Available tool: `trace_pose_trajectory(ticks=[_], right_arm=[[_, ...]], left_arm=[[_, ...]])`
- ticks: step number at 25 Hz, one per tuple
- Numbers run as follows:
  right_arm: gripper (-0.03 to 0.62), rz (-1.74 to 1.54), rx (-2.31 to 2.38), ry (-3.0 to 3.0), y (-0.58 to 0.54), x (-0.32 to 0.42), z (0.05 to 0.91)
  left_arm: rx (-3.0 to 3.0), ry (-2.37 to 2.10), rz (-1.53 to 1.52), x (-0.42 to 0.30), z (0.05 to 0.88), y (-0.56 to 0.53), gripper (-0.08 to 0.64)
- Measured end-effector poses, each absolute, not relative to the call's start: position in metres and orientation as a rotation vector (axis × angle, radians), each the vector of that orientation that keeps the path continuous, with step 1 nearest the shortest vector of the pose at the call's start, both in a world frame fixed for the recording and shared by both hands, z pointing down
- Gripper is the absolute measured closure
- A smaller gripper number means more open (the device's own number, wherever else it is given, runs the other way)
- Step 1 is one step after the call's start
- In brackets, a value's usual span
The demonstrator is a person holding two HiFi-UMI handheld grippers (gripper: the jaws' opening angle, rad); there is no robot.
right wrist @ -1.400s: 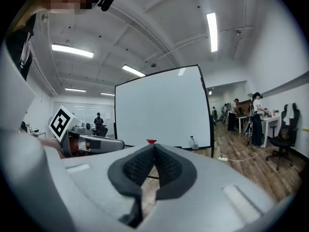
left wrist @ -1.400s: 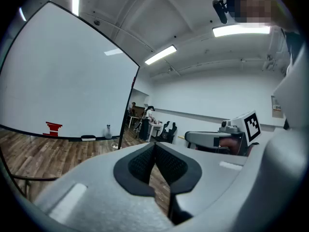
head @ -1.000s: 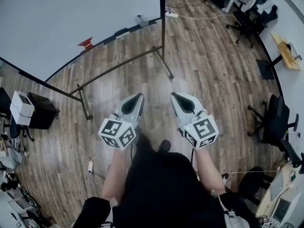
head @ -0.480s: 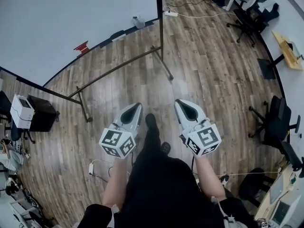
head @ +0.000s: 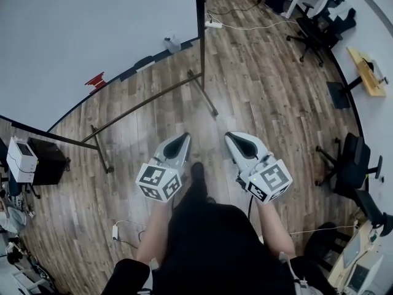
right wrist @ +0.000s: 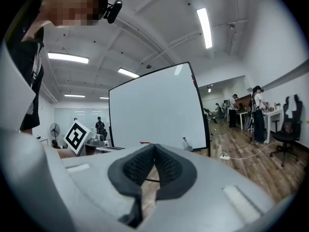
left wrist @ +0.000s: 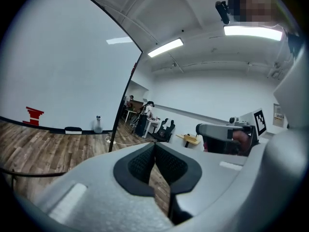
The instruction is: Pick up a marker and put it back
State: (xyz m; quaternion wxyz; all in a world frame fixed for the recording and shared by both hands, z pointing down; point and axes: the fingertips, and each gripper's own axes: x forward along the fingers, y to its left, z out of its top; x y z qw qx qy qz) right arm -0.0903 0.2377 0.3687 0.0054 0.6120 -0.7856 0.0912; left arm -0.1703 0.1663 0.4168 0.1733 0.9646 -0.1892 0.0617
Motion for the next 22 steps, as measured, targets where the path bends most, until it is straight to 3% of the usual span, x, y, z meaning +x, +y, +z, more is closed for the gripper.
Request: trace_pose_trajectory(ticks=[10, 22], right_arm=[[0.589, 0.236, 1.874, -2.458, 0.129, -0.068, 0.363], [0.589, 0.347, 1.849, -2.512, 0.065, -0.037, 0.392]], left_arm=[[2.892, -0.572, 0.159, -0.133, 0.409, 0.067, 0.549], [2.839, -0.65, 0.304, -0.11, 0.447, 0.024, 0.548]])
